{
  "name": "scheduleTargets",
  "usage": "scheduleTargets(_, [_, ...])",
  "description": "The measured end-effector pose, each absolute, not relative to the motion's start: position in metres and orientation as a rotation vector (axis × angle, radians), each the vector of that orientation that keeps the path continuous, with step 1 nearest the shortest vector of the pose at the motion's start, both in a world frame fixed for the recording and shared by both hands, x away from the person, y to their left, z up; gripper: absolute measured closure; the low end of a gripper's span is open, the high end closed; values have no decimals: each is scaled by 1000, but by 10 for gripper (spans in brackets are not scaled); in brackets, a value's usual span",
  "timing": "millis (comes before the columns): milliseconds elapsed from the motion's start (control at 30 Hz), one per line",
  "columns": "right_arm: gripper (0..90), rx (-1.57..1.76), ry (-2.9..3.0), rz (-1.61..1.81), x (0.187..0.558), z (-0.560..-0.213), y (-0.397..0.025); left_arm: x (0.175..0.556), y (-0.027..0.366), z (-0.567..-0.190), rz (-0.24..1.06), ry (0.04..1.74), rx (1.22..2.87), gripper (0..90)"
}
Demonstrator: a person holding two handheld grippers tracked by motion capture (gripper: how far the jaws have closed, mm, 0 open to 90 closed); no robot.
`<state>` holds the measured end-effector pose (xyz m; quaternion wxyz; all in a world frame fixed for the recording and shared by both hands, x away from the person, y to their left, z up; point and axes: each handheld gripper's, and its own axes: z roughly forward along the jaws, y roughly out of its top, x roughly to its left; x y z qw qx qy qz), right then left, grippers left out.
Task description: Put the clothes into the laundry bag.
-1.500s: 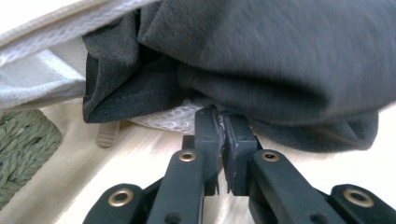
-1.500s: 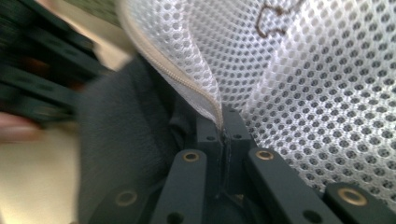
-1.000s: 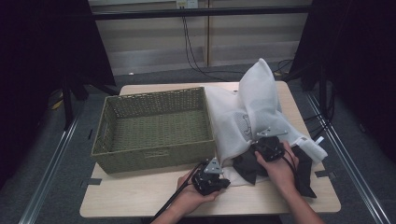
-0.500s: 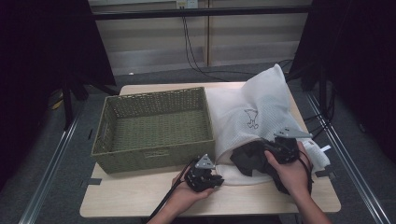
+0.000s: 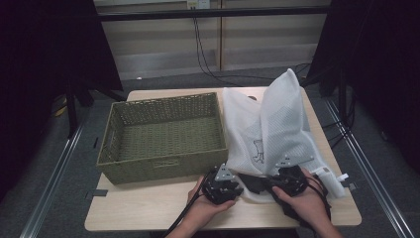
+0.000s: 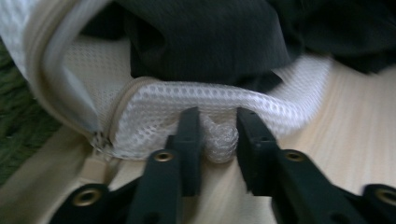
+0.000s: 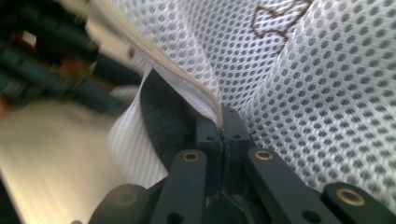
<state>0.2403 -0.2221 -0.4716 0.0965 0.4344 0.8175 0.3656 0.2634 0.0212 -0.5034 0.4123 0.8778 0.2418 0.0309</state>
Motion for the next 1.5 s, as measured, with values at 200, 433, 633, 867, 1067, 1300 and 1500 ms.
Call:
scheduleTargets(200, [888,1302,2393,1005,241,-480,-214,266,27,-504,5,618,2200,852])
scheduleTargets(433, [887,1367,2283,989,253,-483,-221,267,30,-504,-20,601,2206,859])
scheduleTargets(633, [886,1417,2216,980,261,-482,-226,270,35,-504,-78,593,2209,860])
scheduleTargets(867, [886,1446,2170,947,278,-484,-231,269,36,-504,-80,586,2209,861])
scheduleTargets(1067, [887,1491,2116,907,293,-487,-239,269,36,-505,-75,577,2201,862])
scheduleTargets(1300, [884,1335,2128,1124,264,-457,-237,268,36,-505,-66,584,2201,860])
scheduleTargets(1500, [882,1273,2208,1129,239,-448,-229,267,34,-505,-49,592,2197,860])
